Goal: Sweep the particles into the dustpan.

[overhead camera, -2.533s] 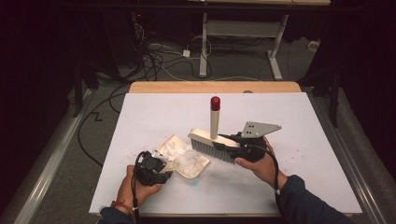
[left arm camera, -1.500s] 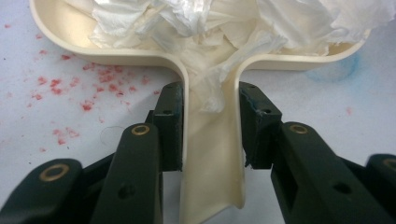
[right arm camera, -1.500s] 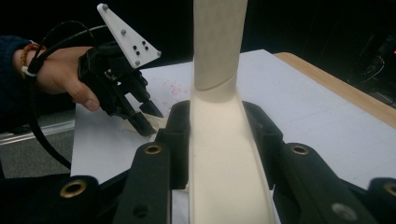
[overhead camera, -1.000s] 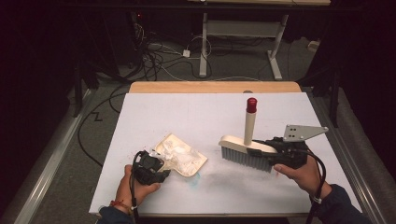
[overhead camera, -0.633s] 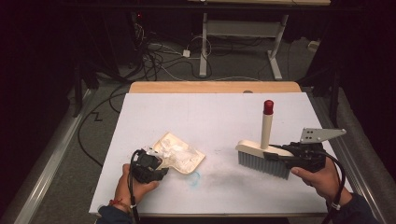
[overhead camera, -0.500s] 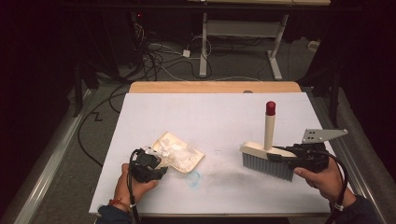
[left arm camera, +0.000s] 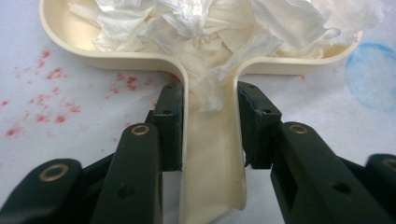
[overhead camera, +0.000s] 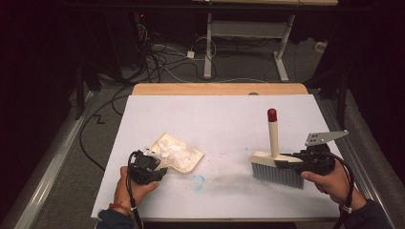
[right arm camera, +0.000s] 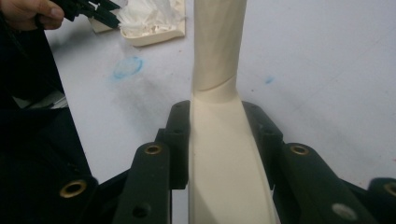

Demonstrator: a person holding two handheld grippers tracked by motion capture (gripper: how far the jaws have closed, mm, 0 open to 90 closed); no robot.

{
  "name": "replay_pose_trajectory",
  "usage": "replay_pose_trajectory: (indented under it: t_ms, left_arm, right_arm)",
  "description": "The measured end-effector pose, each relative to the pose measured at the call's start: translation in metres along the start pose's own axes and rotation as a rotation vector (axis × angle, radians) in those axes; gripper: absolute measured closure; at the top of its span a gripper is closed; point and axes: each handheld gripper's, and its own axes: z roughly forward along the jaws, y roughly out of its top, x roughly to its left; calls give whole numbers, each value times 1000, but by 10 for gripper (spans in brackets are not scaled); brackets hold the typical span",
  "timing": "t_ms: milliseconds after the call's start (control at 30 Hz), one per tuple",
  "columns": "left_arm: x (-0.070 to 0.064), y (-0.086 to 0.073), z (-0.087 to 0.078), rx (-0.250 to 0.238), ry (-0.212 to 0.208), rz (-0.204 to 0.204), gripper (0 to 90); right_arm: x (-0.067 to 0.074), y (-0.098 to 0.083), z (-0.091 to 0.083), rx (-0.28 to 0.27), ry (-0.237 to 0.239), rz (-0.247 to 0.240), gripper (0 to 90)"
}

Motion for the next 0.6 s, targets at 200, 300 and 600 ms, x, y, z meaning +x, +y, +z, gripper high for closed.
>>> replay_pose_trajectory:
  t_ms: [200,300,600]
  left_arm:
    - [6,-3,-1,-10,16,-26,627]
    - [9,-4,-2,-21,31,-45,627]
    - [15,-6,-4,-54,72,-91,627]
  right_arm:
    - [-7,-2,1,-2,-8,19,682]
    - [-11,-2,4,-3,-23,26,682]
    - [-21,-2,13,-11,-48,56,682]
